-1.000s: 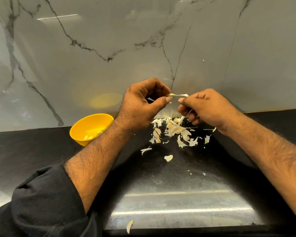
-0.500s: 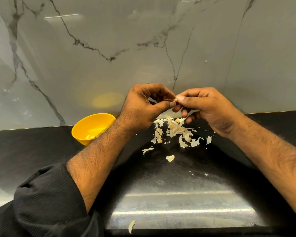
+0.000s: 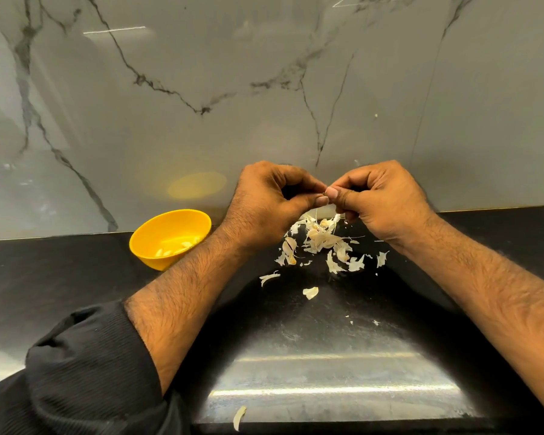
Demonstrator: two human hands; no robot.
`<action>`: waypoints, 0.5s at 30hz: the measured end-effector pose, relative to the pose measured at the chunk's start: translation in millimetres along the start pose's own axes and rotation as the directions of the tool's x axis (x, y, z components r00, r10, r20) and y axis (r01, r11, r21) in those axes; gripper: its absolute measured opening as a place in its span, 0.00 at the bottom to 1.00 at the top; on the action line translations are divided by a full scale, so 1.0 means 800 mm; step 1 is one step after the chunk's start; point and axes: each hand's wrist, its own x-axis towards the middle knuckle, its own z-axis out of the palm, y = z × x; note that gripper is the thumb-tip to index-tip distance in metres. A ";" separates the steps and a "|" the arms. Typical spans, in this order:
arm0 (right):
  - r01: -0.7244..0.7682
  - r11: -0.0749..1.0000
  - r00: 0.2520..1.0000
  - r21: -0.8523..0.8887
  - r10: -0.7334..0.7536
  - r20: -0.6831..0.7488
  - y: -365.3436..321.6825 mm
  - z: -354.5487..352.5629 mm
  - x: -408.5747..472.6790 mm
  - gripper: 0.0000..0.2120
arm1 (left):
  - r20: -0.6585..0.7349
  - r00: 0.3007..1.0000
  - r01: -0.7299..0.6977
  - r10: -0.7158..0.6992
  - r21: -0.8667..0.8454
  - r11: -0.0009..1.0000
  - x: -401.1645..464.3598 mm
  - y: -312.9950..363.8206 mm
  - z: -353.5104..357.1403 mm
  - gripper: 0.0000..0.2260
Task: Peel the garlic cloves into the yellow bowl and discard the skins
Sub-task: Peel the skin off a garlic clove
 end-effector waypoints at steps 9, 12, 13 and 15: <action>-0.172 0.943 0.985 0.286 0.169 0.036 -0.008 0.001 -0.001 0.04 | -0.036 0.996 -0.078 0.078 0.019 0.997 -0.002 0.006 0.006 0.05; -0.204 0.923 0.978 0.326 0.207 0.027 -0.007 0.002 -0.001 0.05 | -0.069 0.992 -0.103 0.105 0.031 0.994 -0.004 0.005 0.010 0.04; -0.213 0.914 0.976 0.345 0.217 0.027 -0.007 0.002 -0.001 0.06 | -0.078 0.991 -0.104 0.106 0.024 0.994 -0.005 0.004 0.011 0.04; -0.225 0.901 0.973 0.370 0.229 0.035 -0.007 0.003 -0.002 0.06 | -0.086 0.991 -0.098 0.098 0.000 0.995 -0.006 0.003 0.013 0.04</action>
